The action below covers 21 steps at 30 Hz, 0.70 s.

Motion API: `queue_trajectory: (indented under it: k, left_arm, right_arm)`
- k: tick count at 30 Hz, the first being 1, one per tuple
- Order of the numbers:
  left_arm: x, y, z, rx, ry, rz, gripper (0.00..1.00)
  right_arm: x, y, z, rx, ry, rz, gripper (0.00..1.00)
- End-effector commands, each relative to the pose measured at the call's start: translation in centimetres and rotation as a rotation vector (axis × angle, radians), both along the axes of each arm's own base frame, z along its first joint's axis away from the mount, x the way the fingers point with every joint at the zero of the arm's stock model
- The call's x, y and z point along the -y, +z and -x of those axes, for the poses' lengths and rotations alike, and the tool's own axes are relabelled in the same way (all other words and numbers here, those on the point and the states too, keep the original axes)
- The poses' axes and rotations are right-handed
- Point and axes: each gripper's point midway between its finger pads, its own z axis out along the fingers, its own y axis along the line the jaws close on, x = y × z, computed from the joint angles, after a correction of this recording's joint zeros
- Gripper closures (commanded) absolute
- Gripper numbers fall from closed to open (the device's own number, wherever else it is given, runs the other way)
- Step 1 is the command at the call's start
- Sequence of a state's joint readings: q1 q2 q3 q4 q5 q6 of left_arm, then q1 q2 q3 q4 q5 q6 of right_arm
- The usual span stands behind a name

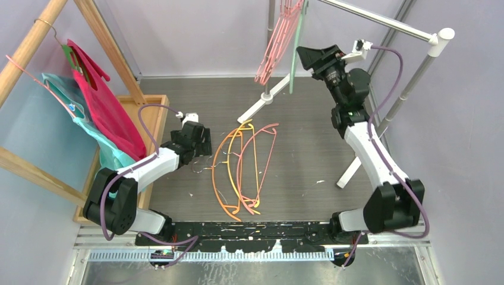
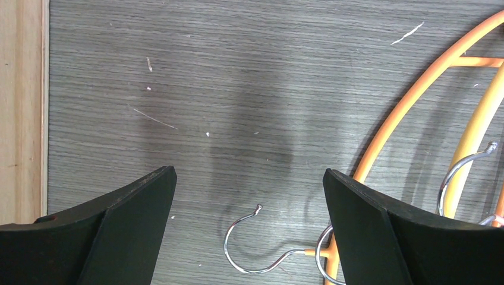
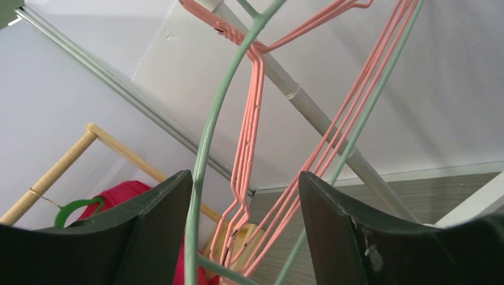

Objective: Organize the hangers

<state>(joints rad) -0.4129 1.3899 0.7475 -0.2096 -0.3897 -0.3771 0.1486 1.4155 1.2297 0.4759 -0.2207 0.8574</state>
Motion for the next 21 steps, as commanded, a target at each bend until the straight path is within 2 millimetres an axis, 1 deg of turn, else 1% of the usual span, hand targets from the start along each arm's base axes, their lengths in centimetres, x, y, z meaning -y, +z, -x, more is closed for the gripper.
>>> queue_trajectory:
  k: [1,4,6,7,8,9,13,16,17,18,19,21]
  left_arm:
    - [0.4,2.0,-1.5,0.072,0.008,0.018,0.02]
    - [0.3,2.0,-1.5,0.072,0.010,0.013,0.02]
    - [0.2,2.0,-1.5,0.070,0.011,0.010,0.02]
    - [0.2,2.0,-1.5,0.070,0.011,0.010,0.02]
    - [0.2,2.0,-1.5,0.070,0.011,0.010,0.02]
    - [0.2,1.9,-1.5,0.069,0.011,0.009,0.02]
    - [0.3,1.7,-1.6,0.062,0.012,0.006,0.02]
    - [0.3,1.5,-1.6,0.057,0.013,0.004,0.02]
    - [0.3,1.5,-1.6,0.058,0.013,0.004,0.02]
    - [0.3,1.5,-1.6,0.058,0.013,0.003,0.02]
    - [0.2,1.6,-1.6,0.060,0.015,0.003,0.02]
    - [0.1,1.5,-1.6,0.060,0.018,-0.002,0.02]
  right_arm:
    - [2.6,2.7,4.1,0.112,-0.130,0.095,0.27]
    - [4.1,0.5,6.0,0.058,-0.207,0.193,0.26]
    - [4.8,-1.9,7.0,0.001,-0.255,0.263,0.25]
    - [4.9,-3.2,7.5,-0.029,-0.266,0.308,0.25]
    - [4.9,-5.2,8.0,-0.078,-0.278,0.352,0.25]
    - [4.6,-7.0,8.5,-0.119,-0.277,0.398,0.25]
    - [1.5,-14.7,10.9,-0.256,-0.225,0.555,0.25]
    - [-1.0,-19.8,12.5,-0.346,-0.154,0.633,0.25]
    - [-2.6,-21.3,13.2,-0.367,-0.105,0.660,0.25]
    - [-3.2,-22.6,13.5,-0.389,-0.089,0.684,0.25]
    - [-5.1,-23.9,14.5,-0.396,-0.039,0.716,0.25]
    - [-7.7,-26.4,15.5,-0.419,0.010,0.782,0.26]
